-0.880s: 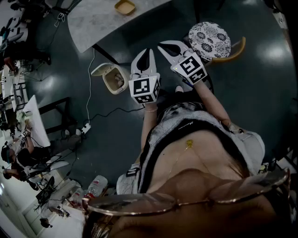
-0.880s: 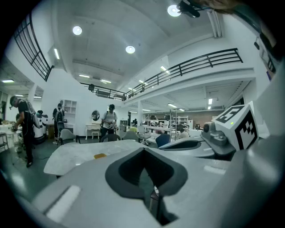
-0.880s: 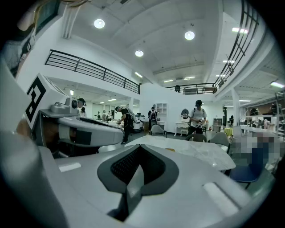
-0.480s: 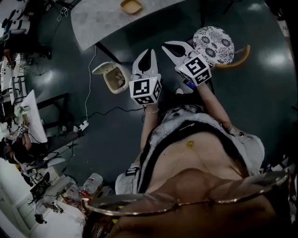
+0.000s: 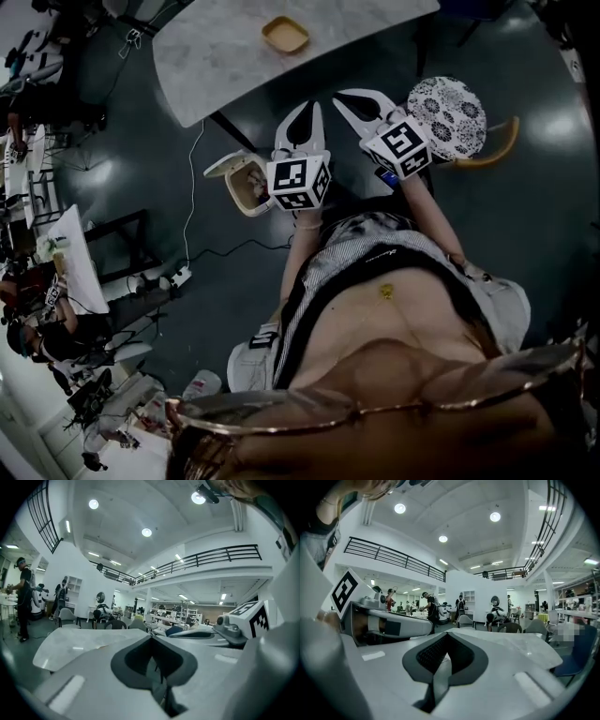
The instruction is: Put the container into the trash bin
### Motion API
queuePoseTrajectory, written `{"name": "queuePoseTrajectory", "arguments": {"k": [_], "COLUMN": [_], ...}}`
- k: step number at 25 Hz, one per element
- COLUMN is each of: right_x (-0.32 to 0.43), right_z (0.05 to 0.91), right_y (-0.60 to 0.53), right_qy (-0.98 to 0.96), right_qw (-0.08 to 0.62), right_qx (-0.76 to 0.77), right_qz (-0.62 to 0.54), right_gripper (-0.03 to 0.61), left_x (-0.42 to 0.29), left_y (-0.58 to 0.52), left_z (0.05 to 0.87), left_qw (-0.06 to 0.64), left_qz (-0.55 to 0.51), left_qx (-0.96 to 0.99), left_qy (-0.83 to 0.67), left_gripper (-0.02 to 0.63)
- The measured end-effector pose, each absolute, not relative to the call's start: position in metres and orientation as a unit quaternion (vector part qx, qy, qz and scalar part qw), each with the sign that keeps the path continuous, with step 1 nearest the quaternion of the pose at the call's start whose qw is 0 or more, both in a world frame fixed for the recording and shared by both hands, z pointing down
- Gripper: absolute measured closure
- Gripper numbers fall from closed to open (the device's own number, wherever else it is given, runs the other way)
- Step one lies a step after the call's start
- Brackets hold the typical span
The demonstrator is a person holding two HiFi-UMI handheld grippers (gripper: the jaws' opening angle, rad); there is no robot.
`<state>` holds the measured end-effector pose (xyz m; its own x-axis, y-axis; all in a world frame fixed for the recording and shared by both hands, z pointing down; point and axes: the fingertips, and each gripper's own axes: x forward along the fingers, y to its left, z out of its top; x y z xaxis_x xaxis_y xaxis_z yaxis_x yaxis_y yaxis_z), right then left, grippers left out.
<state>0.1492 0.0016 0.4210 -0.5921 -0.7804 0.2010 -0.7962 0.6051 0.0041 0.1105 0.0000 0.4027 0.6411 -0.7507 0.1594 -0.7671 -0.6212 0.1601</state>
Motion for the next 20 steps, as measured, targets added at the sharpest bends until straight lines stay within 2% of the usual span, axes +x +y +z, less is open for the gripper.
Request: {"name": "queuePoseTrajectory", "arguments": {"k": [20], "right_x": [0.072], "right_z": [0.440], "right_y": [-0.103], "right_qy": [-0.886], "right_qw": [0.103], "right_qx": [0.449], "right_qz": [0.054], "right_gripper": [0.554], "left_x": [0.034], "left_y": [-0.106], "left_z": [0.422], "left_qw": [0.132], "left_qz": [0.047], "left_qx": [0.903], "left_qy": [-0.407], "left_gripper": [0.614]}}
